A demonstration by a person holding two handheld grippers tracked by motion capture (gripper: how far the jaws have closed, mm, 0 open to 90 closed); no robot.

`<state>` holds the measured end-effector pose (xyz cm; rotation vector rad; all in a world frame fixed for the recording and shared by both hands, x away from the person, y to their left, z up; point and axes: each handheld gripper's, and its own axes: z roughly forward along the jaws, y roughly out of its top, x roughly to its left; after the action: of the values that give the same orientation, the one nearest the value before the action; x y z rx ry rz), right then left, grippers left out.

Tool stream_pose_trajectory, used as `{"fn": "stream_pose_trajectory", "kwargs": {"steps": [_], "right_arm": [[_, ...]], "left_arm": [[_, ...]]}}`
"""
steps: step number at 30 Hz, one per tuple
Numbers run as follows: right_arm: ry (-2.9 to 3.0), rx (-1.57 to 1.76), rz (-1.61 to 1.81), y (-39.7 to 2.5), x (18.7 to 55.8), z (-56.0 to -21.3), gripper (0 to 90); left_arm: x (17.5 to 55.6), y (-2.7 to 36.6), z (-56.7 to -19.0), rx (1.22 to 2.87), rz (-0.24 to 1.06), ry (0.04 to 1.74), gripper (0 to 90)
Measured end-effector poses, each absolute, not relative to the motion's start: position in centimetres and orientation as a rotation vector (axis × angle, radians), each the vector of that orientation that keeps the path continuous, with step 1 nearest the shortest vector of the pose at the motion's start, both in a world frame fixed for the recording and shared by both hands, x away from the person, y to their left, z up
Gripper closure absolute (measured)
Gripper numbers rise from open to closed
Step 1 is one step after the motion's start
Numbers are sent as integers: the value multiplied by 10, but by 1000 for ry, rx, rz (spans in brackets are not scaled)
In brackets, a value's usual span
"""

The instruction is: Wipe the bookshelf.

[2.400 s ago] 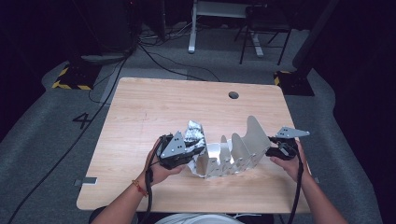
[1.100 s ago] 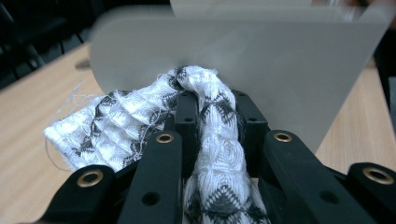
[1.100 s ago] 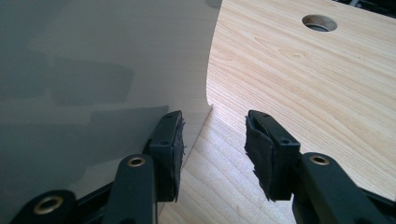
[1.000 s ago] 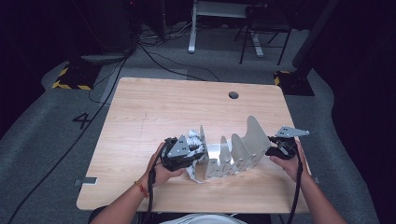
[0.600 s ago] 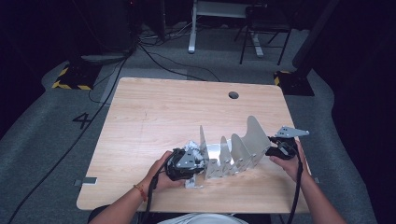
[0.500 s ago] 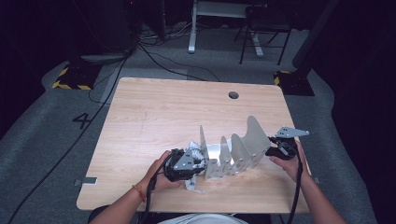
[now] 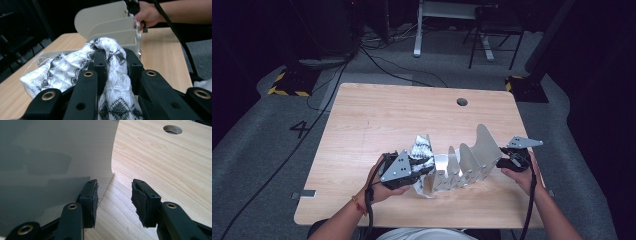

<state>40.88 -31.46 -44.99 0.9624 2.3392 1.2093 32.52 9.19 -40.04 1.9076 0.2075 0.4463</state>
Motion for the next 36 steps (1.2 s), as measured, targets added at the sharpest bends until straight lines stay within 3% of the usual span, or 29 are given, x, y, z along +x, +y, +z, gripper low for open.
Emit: {"fn": "stream_pose_trajectory", "kwargs": {"steps": [10,19,30,36], "right_arm": [[2340,958,1205,-315,408,-451,563],[2360,946,1208,-312,408,-455,563],[2360,956,1202,-311,409,-456,554],[2359,961,1191,-309,410,-457,546]], "left_arm": [[352,91,-416,1890,449,369,771],[358,67,-468,2201,374,359,776],[329,76,-460,2225,224,297,764],[319,80,-446,2155,275,285,750]]}}
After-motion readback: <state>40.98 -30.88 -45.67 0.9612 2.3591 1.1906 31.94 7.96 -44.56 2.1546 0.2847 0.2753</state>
